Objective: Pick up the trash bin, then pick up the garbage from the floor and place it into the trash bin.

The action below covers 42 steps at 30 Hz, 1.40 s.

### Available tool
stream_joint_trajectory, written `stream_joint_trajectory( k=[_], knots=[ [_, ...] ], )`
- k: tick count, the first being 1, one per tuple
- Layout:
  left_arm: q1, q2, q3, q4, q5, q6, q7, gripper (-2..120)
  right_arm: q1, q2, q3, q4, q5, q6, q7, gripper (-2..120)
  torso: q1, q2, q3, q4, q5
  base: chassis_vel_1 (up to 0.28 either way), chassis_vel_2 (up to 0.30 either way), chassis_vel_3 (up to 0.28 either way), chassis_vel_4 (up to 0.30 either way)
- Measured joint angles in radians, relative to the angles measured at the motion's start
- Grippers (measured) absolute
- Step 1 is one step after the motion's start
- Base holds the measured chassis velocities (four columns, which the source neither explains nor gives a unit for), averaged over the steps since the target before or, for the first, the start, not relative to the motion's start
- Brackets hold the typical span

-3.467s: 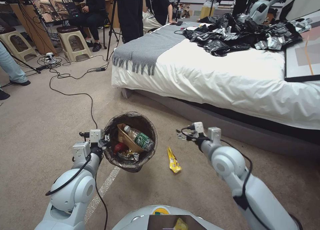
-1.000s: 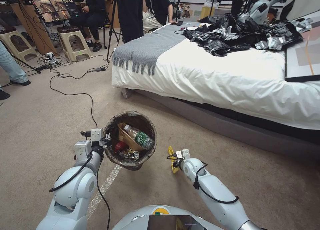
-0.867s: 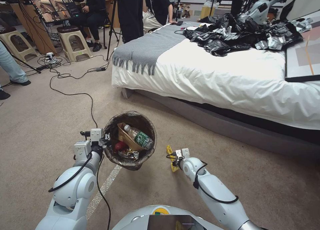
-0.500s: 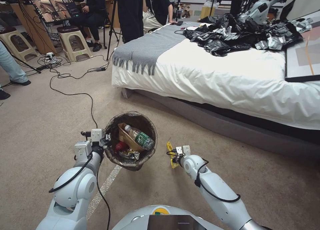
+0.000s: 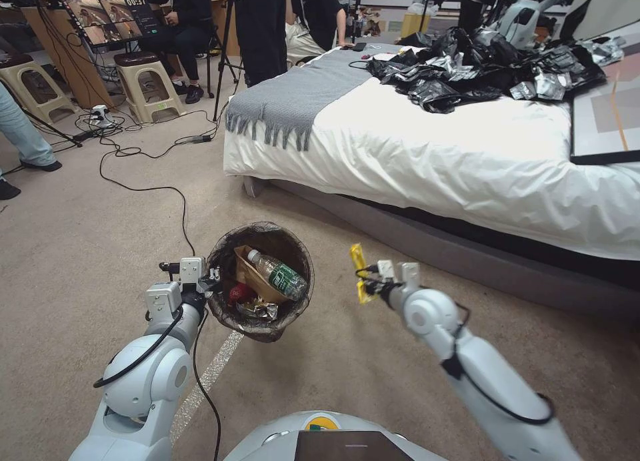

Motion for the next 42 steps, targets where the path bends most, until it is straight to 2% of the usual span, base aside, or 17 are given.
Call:
stream_joint_trajectory(
  k=[2, 3, 5, 7, 11, 12, 14, 15, 18, 19, 20, 22, 24, 25, 27, 31, 42],
  knots=[
    [0.006, 0.012, 0.003, -0.015, -0.032, 0.005, -0.019, 0, 0.037, -0.150, 0.116, 0.258, 0.223, -0.001, 0.017, 0, 0.000, 0.000, 0.000, 0.0002, -0.0005, 0.000, 0.000, 0.000, 0.000],
    [0.006, 0.012, 0.003, -0.015, -0.032, 0.005, -0.019, 0, 0.037, -0.150, 0.116, 0.258, 0.223, -0.001, 0.017, 0, 0.000, 0.000, 0.000, 0.0002, -0.0005, 0.000, 0.000, 0.000, 0.000],
    [0.008, 0.015, 0.008, -0.016, -0.033, 0.005, -0.018, 0, 0.119, -0.238, 0.150, 0.354, 0.352, -0.001, 0.018, 0, 0.000, 0.000, 0.000, 0.0002, -0.0005, 0.000, 0.000, 0.000, 0.000],
    [0.009, 0.015, 0.009, -0.016, -0.032, 0.005, -0.018, 0, 0.151, -0.260, 0.149, 0.376, 0.380, -0.001, 0.012, 0, 0.000, 0.000, 0.000, 0.0003, -0.0004, 0.000, 0.000, 0.000, 0.000],
    [0.011, 0.006, 0.022, -0.013, -0.017, 0.006, -0.009, 0, 0.443, -0.344, 0.042, 0.442, 0.527, -0.001, -0.067, 0, 0.000, 0.000, 0.000, 0.0007, -0.0006, 0.000, 0.000, 0.000, 0.000],
    [0.011, 0.006, 0.022, -0.013, -0.017, 0.006, -0.009, 0, 0.443, -0.344, 0.042, 0.442, 0.527, -0.001, -0.067, 0, 0.000, 0.000, 0.000, 0.0007, -0.0006, 0.000, 0.000, 0.000, 0.000],
    [0.010, 0.001, 0.025, -0.010, -0.010, 0.006, -0.004, 0, 0.566, -0.349, -0.055, 0.431, 0.573, -0.001, -0.095, 0, 0.000, 0.000, 0.000, 0.0002, -0.0005, 0.000, 0.000, 0.000, 0.000],
    [0.010, 0.001, 0.025, -0.010, -0.010, 0.006, -0.004, 0, 0.566, -0.349, -0.055, 0.431, 0.573, -0.001, -0.095, 0, 0.000, 0.000, 0.000, 0.0002, -0.0005, 0.000, 0.000, 0.000, 0.000],
    [0.010, -0.008, 0.031, -0.008, -0.003, 0.006, 0.003, 0, 0.793, -0.298, -0.282, 0.377, 0.617, -0.001, -0.092, 0, 0.000, 0.000, 0.000, 0.0003, -0.0004, 0.000, 0.000, 0.000, 0.000],
    [0.010, -0.008, 0.031, -0.008, -0.003, 0.006, 0.003, 0, 0.793, -0.298, -0.282, 0.377, 0.617, -0.001, -0.092, 0, 0.000, 0.000, 0.000, 0.0003, -0.0004, 0.000, 0.000, 0.000, 0.000],
    [0.010, -0.011, 0.031, -0.008, -0.002, 0.006, 0.004, 0, 0.866, -0.262, -0.376, 0.355, 0.626, -0.001, -0.081, 0, 0.000, 0.000, 0.000, 0.0005, -0.0009, 0.000, 0.000, 0.000, 0.000],
    [0.010, -0.011, 0.031, -0.008, -0.001, 0.007, 0.004, 0, 0.899, -0.239, -0.424, 0.344, 0.630, -0.001, -0.074, 0, 0.000, 0.000, 0.000, 0.0008, -0.0008, 0.000, 0.000, 0.000, 0.000],
    [0.010, -0.011, 0.029, -0.014, -0.001, 0.007, 0.005, 0, 0.971, -0.171, -0.570, 0.316, 0.648, -0.001, -0.043, 0, 0.000, 0.000, 0.000, 0.0009, -0.0010, 0.000, 0.000, 0.000, 0.000],
    [0.010, -0.011, 0.029, -0.014, -0.001, 0.007, 0.005, 0, 0.971, -0.171, -0.570, 0.316, 0.648, -0.001, -0.043, 0, 0.000, 0.000, 0.000, 0.0009, -0.0010, 0.000, 0.000, 0.000, 0.000],
    [0.009, -0.010, 0.023, -0.023, -0.002, 0.008, 0.005, 0, 0.993, -0.125, -0.672, 0.295, 0.635, -0.001, -0.027, 0, 0.000, 0.000, 0.000, 0.0005, -0.0008, 0.000, 0.000, 0.000, 0.000],
    [0.011, -0.008, 0.015, -0.041, -0.008, 0.008, 0.005, 0, 0.960, -0.112, -0.715, 0.280, 0.596, -0.001, -0.024, 0, 0.000, 0.000, 0.000, 0.0003, -0.0007, 0.000, 0.000, 0.000, 0.000],
    [0.001, -0.005, 0.022, -0.055, -0.009, 0.008, 0.005, 0, 0.828, -0.143, -0.710, 0.271, 0.536, -0.001, -0.022, 0, 0.000, 0.000, 0.000, 0.0000, -0.0004, 0.000, 0.000, 0.000, 0.000]
  ],
)
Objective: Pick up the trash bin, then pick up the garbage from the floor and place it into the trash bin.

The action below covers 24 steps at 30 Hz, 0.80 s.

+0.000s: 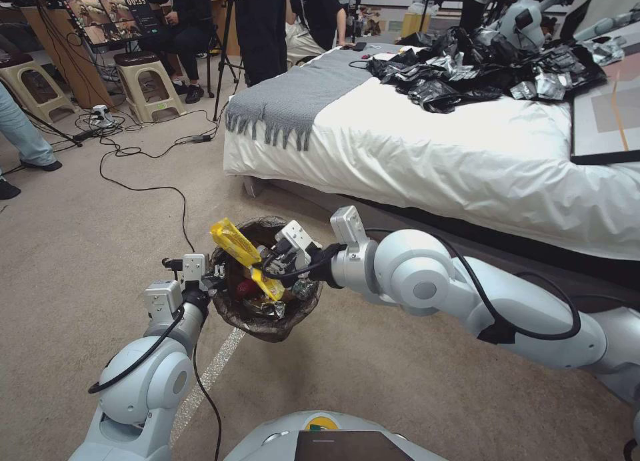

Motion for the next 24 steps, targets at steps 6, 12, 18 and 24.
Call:
stream_joint_trajectory(
  k=[6, 12, 18, 24],
  knots=[
    [0.000, 0.007, -0.010, 0.000, -0.002, 0.000, 0.001, 0, -0.051, -0.003, -0.001, -0.014, -0.037, 0.000, -0.005, 0, 0.000, 0.000, 0.000, 0.0003, -0.0001, 0.000, 0.000, 0.000, 0.000],
    [0.002, 0.009, -0.014, 0.000, -0.006, 0.000, 0.001, 0, -0.078, -0.002, -0.006, -0.021, -0.057, 0.000, -0.006, 6, 0.000, 0.000, 0.000, 0.0003, 0.0000, 0.000, 0.000, 0.000, 0.000],
    [0.002, 0.010, -0.014, 0.000, -0.007, 0.000, -0.001, 0, -0.081, -0.004, 0.020, -0.027, -0.058, 0.000, -0.006, 26, 0.000, 0.000, 0.000, 0.0003, 0.0000, 0.000, 0.000, 0.000, 0.000],
    [0.001, 0.006, -0.012, 0.001, -0.004, 0.000, -0.001, 0, -0.101, 0.002, 0.055, -0.038, -0.065, 0.004, -0.008, 47, 0.000, 0.000, 0.000, 0.0003, 0.0000, 0.000, 0.000, 0.000, 0.000]
  ],
)
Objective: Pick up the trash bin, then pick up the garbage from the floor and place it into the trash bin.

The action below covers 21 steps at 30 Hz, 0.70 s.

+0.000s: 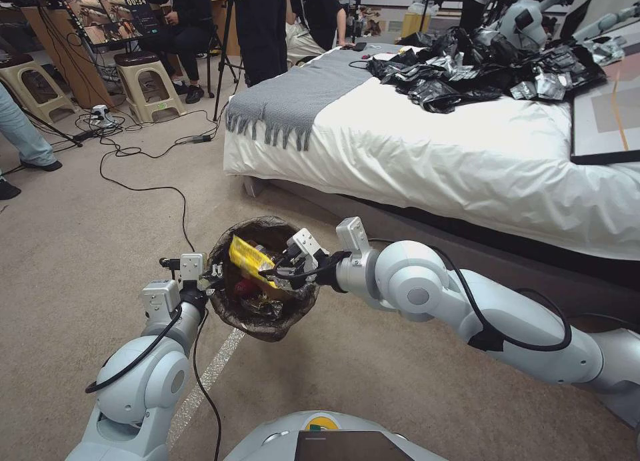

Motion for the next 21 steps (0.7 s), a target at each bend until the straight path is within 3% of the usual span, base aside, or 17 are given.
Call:
stream_joint_trajectory(
  k=[3, 7, 13, 19, 21],
  knots=[
    [0.001, -0.001, -0.002, 0.001, 0.001, 0.000, 0.000, 0, -0.011, 0.002, 0.020, -0.008, -0.011, 0.021, 0.002, 64, 0.000, 0.000, 0.000, 0.0000, 0.0000, 0.000, 0.000, 0.000, 0.000],
    [0.001, -0.002, -0.003, 0.002, 0.002, 0.000, 0.000, 0, -0.013, 0.002, 0.029, -0.009, -0.011, 0.025, 0.001, 73, 0.000, 0.000, 0.000, -0.0001, 0.0000, 0.000, 0.000, 0.000, 0.000],
    [-0.001, -0.005, -0.005, 0.006, 0.003, -0.001, 0.002, 0, -0.022, 0.005, 0.049, -0.022, -0.015, 0.035, 0.000, 97, 0.000, 0.000, 0.000, 0.0000, 0.0000, 0.000, 0.000, 0.000, 0.000],
    [-0.002, -0.004, -0.009, 0.007, 0.002, -0.001, 0.003, 0, -0.045, 0.006, 0.108, -0.015, -0.023, 0.071, 0.003, 100, 0.000, 0.000, 0.000, 0.0000, 0.0000, 0.000, 0.000, 0.000, 0.000],
    [-0.003, -0.004, -0.009, 0.008, 0.001, -0.001, 0.003, 0, -0.066, 0.002, 0.159, -0.009, -0.038, 0.121, 0.011, 100, 0.000, 0.000, 0.000, 0.0002, 0.0001, 0.000, 0.000, 0.000, 0.000]
  ],
)
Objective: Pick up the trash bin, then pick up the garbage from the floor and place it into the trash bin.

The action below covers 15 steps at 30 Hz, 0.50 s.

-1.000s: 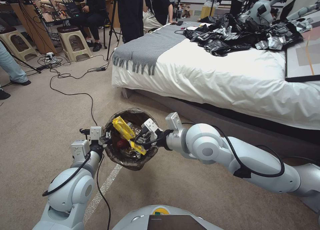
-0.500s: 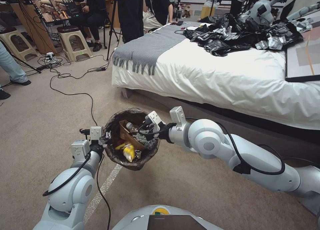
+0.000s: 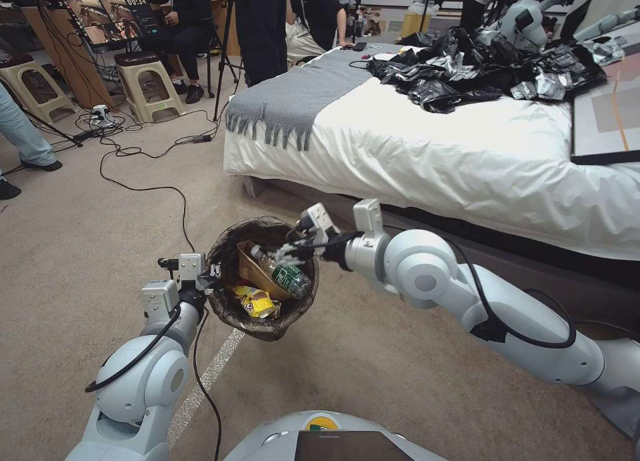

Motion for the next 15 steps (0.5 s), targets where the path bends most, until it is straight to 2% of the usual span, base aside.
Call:
stream_joint_trajectory(
  k=[3, 5, 6, 7, 9, 10, 12, 14, 15],
  knots=[
    [-0.002, 0.001, 0.000, 0.001, -0.002, 0.000, 0.001, 0, -0.029, -0.016, 0.074, 0.002, -0.030, 0.073, 0.021, 100, 0.000, 0.000, 0.000, 0.0000, -0.0002, 0.000, 0.000, 0.000, 0.000],
    [-0.005, 0.002, 0.000, 0.002, -0.003, 0.000, 0.004, 0, -0.087, -0.046, 0.185, -0.003, -0.152, 0.119, 0.027, 100, 0.000, 0.000, 0.000, 0.0001, 0.0001, 0.000, 0.000, 0.000, 0.000],
    [-0.005, 0.002, 0.000, 0.002, -0.003, 0.000, 0.004, 0, -0.087, -0.046, 0.185, -0.003, -0.152, 0.119, 0.027, 100, 0.000, 0.000, 0.000, 0.0001, 0.0001, 0.000, 0.000, 0.000, 0.000],
    [-0.005, 0.003, 0.000, 0.003, -0.003, 0.000, 0.005, 0, -0.113, -0.057, 0.236, -0.003, -0.206, 0.128, 0.019, 100, 0.000, 0.000, 0.000, 0.0000, 0.0000, 0.000, 0.000, 0.000, 0.000],
    [-0.006, 0.003, -0.001, 0.005, -0.003, 0.000, 0.009, 0, -0.238, -0.067, 0.450, 0.001, -0.368, 0.147, -0.009, 100, 0.000, 0.000, 0.000, -0.0002, 0.0001, 0.000, 0.000, 0.000, 0.000],
    [-0.006, 0.003, -0.001, 0.005, -0.003, 0.000, 0.009, 0, -0.238, -0.067, 0.450, 0.001, -0.368, 0.147, -0.009, 100, 0.000, 0.000, 0.000, -0.0002, 0.0001, 0.000, 0.000, 0.000, 0.000],
    [-0.006, 0.005, -0.001, 0.010, -0.002, 0.000, 0.011, 0, -0.397, -0.055, 0.644, -0.006, -0.539, 0.197, -0.055, 100, 0.000, 0.000, 0.000, -0.0005, 0.0000, 0.000, 0.000, 0.000, 0.000],
    [-0.006, 0.005, -0.001, 0.011, -0.001, 0.000, 0.011, 0, -0.424, -0.050, 0.672, -0.009, -0.568, 0.214, -0.066, 100, 0.000, 0.000, 0.000, -0.0007, 0.0002, 0.000, 0.000, 0.000, 0.000],
    [-0.006, 0.005, 0.000, 0.014, 0.003, 0.000, 0.014, 0, -0.535, -0.024, 0.785, -0.020, -0.702, 0.287, -0.105, 100, 0.000, 0.000, 0.000, -0.0002, 0.0006, 0.000, 0.000, 0.000, 0.000]
  ],
)
